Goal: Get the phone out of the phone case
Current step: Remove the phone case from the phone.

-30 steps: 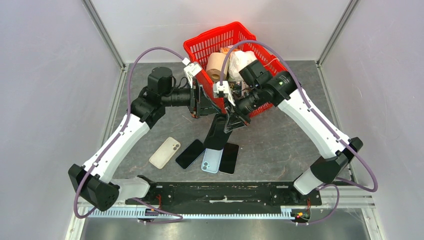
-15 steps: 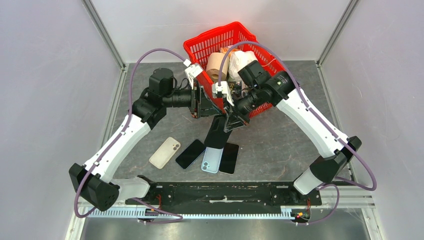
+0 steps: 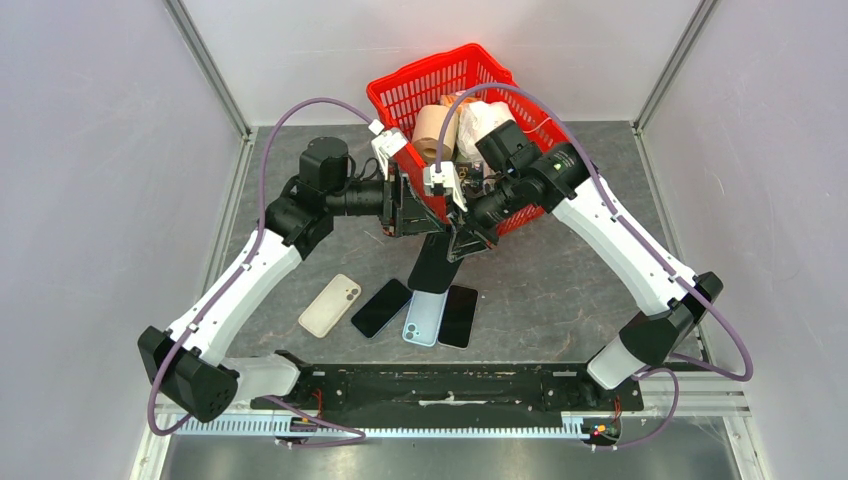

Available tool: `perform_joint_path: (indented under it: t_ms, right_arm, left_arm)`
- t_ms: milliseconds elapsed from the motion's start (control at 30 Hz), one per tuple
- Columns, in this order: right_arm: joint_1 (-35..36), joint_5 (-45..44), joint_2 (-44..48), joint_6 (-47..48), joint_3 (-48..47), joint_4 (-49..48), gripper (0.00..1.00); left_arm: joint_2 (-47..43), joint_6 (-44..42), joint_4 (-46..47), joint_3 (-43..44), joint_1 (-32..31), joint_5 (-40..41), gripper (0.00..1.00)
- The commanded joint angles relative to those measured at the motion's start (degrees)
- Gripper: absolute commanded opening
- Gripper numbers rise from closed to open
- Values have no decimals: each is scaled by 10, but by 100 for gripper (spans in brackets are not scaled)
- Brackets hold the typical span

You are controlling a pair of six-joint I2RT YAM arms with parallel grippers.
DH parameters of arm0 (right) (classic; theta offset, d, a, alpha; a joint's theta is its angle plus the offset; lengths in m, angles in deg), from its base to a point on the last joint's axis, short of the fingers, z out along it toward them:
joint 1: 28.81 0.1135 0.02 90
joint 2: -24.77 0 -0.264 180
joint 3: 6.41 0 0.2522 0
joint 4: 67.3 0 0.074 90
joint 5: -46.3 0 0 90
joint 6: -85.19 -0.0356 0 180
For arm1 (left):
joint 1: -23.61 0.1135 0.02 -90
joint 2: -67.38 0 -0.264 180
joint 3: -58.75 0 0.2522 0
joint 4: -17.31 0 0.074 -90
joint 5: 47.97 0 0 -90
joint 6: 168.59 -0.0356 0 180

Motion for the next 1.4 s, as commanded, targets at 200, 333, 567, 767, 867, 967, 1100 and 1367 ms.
perform_joint_path:
  t_ms: [200, 333, 567, 767, 867, 967, 1100, 1367]
  right_arm:
    - [8, 37, 24, 23, 1, -20, 0]
    - [8, 35, 25, 20, -6, -21, 0]
    - [6, 3, 18, -15, -37, -42, 0]
    - [-5, -12, 11, -45, -50, -60, 0]
    - [-9, -14, 8, -56, -50, -69, 0]
    - [-12, -16, 6, -61, -49, -73, 0]
    - [-22, -21, 12, -68, -44, -79, 0]
    - [-77, 29, 45, -82, -48, -80, 0]
  left_arm:
    - [4, -1, -10, 1, -3, 25, 69]
    - [1, -12, -17, -6, -4, 28, 68]
    - [-12, -30, -21, -36, -6, 9, 68]
    - [-20, -26, -4, -65, -14, -18, 67]
    - [-15, -1, 29, -76, -20, -38, 61]
    - [-5, 32, 65, -85, -25, -58, 43]
    - [0, 50, 84, -89, -29, -68, 10]
    - [8, 85, 81, -117, -30, -3, 2]
